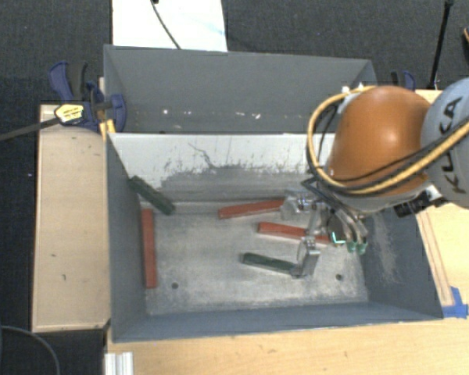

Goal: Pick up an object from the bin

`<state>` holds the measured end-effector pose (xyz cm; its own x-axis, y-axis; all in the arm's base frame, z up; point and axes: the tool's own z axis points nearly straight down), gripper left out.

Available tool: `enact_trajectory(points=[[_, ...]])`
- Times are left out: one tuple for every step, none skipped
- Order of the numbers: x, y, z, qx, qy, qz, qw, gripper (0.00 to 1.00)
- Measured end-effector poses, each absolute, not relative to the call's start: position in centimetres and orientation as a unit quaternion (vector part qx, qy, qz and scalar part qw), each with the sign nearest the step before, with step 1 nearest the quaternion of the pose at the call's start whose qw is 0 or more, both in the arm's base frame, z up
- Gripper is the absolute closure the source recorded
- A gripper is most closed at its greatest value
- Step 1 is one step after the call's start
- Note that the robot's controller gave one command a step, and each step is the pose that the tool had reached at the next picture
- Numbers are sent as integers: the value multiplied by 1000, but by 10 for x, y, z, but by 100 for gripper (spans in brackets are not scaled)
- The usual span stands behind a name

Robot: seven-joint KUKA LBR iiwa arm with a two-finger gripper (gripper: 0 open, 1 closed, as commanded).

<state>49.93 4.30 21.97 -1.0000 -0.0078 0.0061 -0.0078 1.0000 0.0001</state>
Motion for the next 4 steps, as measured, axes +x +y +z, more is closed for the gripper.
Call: enact_trajectory(points=[[518, 22, 108, 22, -1000, 0, 3, 0], [549, 58, 68, 18, -1000, -1, -2, 0], [548, 56, 71, 16, -1000, -1, -2, 100], [566, 31, 210, 27, -1000, 0, -6, 100]])
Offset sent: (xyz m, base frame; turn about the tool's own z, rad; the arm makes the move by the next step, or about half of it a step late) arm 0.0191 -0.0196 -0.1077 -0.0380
